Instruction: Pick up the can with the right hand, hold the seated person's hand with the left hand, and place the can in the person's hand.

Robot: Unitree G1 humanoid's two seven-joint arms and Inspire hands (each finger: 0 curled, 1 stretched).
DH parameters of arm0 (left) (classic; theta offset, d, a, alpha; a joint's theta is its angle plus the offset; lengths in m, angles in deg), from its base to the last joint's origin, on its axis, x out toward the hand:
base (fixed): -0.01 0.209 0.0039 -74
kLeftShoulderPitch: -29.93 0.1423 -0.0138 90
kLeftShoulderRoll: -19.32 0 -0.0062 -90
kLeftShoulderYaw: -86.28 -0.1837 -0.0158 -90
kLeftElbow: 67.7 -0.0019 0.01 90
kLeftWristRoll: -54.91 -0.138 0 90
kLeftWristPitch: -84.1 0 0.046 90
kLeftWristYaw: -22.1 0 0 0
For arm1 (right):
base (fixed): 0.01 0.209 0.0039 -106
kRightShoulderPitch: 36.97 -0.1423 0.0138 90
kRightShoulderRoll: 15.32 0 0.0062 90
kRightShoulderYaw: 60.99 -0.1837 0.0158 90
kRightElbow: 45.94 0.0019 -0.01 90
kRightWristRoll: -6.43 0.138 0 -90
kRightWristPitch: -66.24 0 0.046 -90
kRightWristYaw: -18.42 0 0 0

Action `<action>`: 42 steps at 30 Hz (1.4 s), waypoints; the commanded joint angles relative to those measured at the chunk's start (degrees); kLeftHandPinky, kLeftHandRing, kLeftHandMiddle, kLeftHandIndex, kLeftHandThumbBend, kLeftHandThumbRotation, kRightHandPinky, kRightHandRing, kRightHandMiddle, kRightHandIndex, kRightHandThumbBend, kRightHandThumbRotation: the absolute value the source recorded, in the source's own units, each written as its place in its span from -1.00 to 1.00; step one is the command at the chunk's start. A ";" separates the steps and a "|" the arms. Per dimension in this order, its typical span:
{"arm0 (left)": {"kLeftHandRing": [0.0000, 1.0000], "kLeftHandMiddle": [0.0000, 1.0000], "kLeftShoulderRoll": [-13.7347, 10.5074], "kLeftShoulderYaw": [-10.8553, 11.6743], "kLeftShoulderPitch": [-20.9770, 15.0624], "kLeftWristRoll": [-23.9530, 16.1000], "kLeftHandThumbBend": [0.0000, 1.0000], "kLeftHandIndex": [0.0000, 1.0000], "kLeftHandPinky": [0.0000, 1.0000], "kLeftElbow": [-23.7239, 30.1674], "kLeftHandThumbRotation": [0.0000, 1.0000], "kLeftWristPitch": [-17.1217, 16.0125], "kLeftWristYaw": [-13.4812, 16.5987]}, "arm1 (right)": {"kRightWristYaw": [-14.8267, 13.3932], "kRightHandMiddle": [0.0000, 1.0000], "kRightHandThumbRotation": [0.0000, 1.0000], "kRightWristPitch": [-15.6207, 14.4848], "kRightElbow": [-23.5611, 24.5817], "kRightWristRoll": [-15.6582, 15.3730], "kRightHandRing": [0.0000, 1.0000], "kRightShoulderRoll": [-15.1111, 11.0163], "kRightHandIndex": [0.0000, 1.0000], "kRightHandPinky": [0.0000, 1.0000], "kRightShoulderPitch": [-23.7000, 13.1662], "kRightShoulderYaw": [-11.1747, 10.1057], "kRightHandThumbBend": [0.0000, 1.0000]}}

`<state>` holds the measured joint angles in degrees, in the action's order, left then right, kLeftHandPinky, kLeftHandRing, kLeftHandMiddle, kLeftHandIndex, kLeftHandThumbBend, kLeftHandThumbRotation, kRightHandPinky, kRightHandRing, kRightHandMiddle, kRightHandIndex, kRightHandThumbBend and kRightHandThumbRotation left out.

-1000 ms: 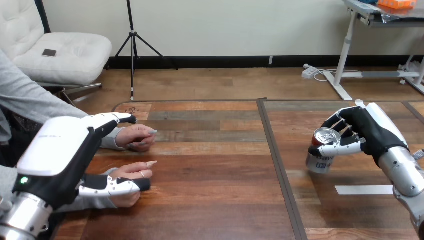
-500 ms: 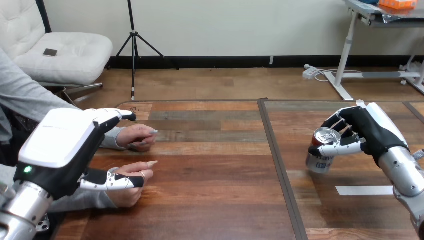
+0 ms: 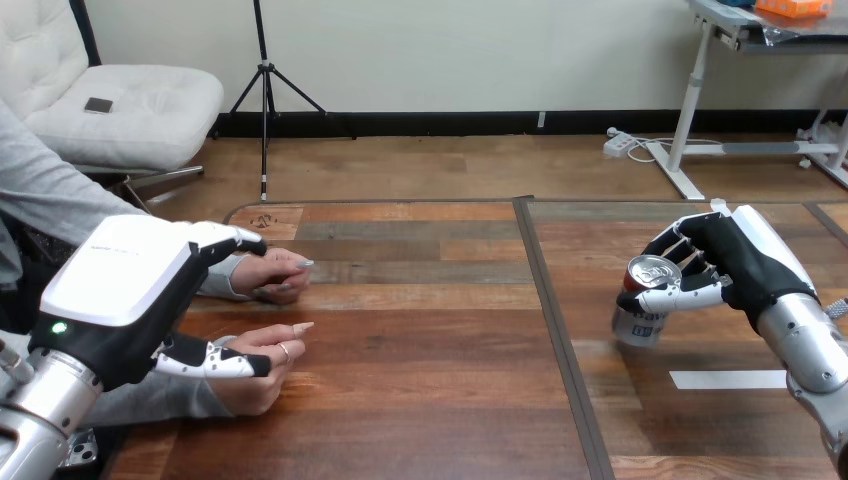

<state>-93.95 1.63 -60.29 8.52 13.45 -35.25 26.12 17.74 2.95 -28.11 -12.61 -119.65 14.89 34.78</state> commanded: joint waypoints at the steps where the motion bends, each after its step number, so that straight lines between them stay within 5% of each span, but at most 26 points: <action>1: 0.42 0.51 -2.21 -1.83 -4.48 -1.29 1.00 0.44 0.20 -3.28 -0.28 0.80 2.50 | -0.12 -0.07 -1.00 1.13 3.06 0.61 -0.15 -1.73 -0.06 -0.23 -3.01 -0.57 0.42; 18: 0.47 0.54 -4.77 -6.68 -8.63 -2.25 1.00 0.49 0.30 -11.99 -0.28 2.52 3.87 | 0.12 -0.13 -1.00 2.31 3.02 0.79 -0.23 -2.01 -0.07 -0.31 -3.01 -0.74 0.43; 31: 0.55 0.61 -6.25 -8.10 -10.38 3.93 1.00 0.55 0.41 -14.70 -0.28 2.41 -5.21 | 0.43 -0.10 -1.00 1.89 2.92 1.03 -0.17 -2.07 -0.07 -0.26 -3.20 -0.91 0.40; 42: 0.57 0.63 -6.84 -8.45 -9.93 5.62 1.00 0.57 0.46 -13.38 -0.34 3.75 -9.66 | 0.26 -0.06 -1.00 2.00 3.04 0.90 -0.12 -2.26 -0.06 -0.19 -3.21 -0.81 0.40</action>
<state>-98.75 -6.45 -66.64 12.58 -1.26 -32.01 17.22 18.57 3.37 -28.11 -12.46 -120.09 14.89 34.78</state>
